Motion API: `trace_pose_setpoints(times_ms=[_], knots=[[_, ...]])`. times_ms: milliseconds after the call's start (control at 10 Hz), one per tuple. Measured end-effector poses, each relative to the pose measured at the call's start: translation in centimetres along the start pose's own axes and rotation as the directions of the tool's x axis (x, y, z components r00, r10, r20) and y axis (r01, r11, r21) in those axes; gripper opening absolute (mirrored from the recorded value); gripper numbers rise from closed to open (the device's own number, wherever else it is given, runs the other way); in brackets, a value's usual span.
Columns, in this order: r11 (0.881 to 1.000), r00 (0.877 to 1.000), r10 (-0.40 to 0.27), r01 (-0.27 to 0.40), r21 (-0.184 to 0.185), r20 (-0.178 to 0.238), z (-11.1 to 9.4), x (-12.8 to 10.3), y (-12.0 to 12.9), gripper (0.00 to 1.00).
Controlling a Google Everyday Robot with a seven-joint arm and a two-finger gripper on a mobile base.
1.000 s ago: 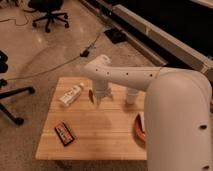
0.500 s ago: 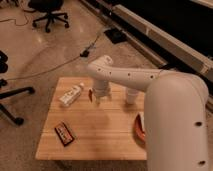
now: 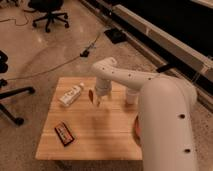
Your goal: Drag the pepper across the table
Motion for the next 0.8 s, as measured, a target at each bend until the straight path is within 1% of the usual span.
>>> trace_pose_setpoints(times_ms=[200,500,600,800], knots=[[1.0,1.0,0.009,-0.009,0.025,-0.009,0.5,0.7,0.6,0.65],[0.999,1.0,0.016,-0.015,0.045,-0.024,0.7,1.3,1.3,0.65],[0.999,1.0,0.013,-0.011,0.046,-0.025,1.0,1.4,1.2,0.65],[0.999,1.0,-0.005,0.006,0.036,-0.017,2.0,1.5,0.8,0.65]])
